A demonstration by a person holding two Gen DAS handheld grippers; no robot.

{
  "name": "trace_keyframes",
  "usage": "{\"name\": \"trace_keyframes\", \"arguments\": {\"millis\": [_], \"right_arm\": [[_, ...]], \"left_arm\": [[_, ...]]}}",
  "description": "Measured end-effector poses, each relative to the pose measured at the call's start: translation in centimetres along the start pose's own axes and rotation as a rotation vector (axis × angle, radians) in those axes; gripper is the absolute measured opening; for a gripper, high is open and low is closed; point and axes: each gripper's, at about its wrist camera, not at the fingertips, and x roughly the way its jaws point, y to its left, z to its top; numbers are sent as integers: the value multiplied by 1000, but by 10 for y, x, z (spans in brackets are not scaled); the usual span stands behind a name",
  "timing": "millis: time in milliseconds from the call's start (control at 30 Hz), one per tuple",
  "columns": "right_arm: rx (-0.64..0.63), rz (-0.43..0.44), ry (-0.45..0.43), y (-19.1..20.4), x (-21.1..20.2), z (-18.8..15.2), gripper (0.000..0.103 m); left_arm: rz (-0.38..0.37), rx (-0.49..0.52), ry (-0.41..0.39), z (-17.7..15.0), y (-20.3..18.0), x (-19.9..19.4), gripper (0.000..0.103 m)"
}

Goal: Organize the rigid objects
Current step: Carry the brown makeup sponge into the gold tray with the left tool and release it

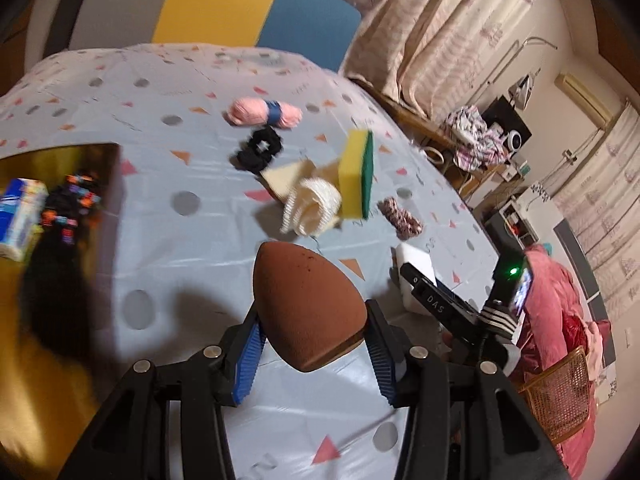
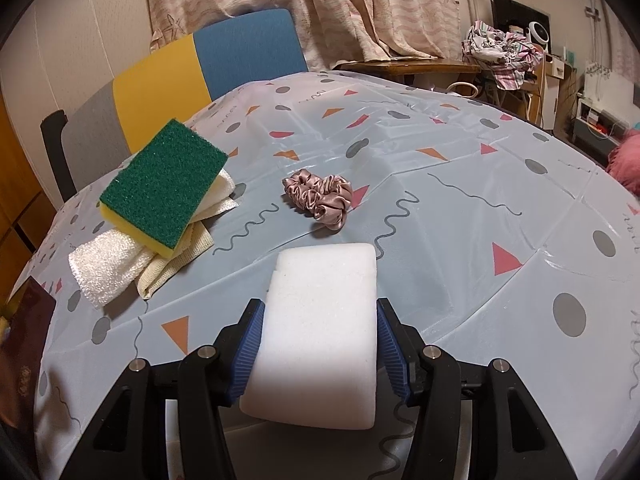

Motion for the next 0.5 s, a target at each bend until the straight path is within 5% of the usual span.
{"name": "trace_keyframes", "arguments": {"millis": [500], "right_arm": [[-41, -54, -2, 8, 0, 0, 56]], "left_arm": [[75, -148, -84, -8, 90, -73, 48]]}}
